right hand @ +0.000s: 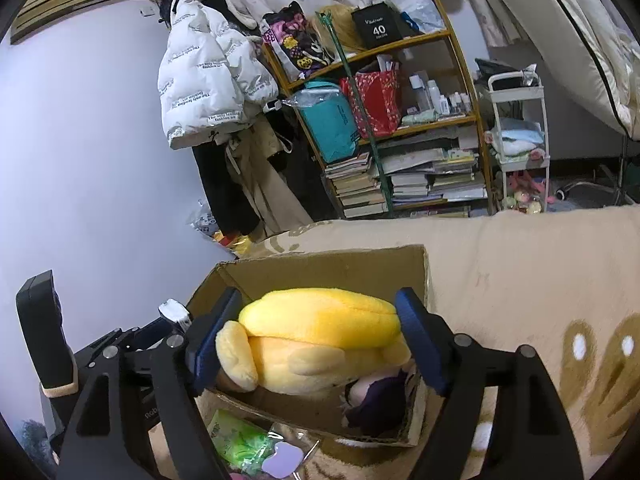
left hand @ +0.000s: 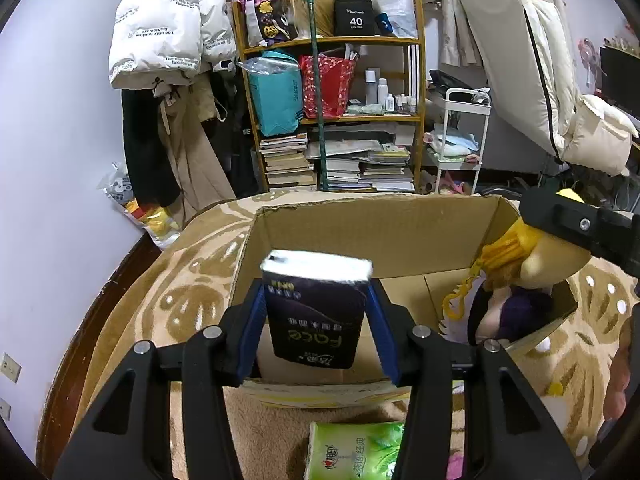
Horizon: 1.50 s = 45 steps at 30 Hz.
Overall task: Organize soft objects
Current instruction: 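Carry the tissue pack and yellow duck over the open box, then open both tools to drop the tissue pack and duck into the box, then move both tools back toward the pink bear and white fluffy toy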
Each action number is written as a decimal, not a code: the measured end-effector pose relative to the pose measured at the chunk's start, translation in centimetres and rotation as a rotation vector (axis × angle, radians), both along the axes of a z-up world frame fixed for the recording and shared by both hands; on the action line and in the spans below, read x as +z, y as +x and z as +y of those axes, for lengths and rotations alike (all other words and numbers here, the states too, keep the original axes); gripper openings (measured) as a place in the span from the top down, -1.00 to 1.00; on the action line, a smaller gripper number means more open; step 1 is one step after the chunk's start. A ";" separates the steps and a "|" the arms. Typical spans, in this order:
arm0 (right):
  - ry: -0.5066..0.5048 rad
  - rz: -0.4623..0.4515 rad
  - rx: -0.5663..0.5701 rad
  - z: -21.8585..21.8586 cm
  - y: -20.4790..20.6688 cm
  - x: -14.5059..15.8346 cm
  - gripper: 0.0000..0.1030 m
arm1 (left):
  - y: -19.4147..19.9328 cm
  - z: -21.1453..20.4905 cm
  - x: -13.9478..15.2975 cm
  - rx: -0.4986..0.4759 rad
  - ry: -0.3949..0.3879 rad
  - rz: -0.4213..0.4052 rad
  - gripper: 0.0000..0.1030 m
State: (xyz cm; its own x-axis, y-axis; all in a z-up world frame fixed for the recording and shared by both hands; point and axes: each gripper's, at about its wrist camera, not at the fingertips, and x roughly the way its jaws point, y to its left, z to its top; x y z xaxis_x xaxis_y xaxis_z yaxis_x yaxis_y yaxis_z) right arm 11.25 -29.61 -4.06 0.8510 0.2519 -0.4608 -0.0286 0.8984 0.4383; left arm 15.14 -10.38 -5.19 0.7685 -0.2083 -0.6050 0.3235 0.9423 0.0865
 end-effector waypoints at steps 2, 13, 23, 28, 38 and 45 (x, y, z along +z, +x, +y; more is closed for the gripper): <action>0.013 0.010 0.002 -0.1 0.1 -0.1 -0.65 | -0.1 -0.1 0.1 0.000 0.001 -0.006 -0.07; 0.009 0.003 -0.036 -0.6 -0.6 0.6 -0.87 | -1.0 0.4 0.7 0.011 0.022 -0.038 -0.60; -0.028 -0.022 -0.076 -0.4 -2.5 1.7 -1.00 | -1.8 3.0 3.0 0.091 -0.076 -0.061 -0.89; -0.051 -0.027 -0.068 -0.1 -3.1 2.0 -1.00 | -3.3 3.8 3.8 0.102 -0.052 -0.083 -0.89; -0.116 -0.041 -0.055 1.2 -7.5 3.4 -1.00 | -7.3 5.5 5.1 0.113 -0.014 -0.084 -0.89; -0.154 -0.033 -0.047 2.4 -10.3 4.2 -1.00 | -10.2 6.4 5.6 0.111 -0.001 -0.036 -0.89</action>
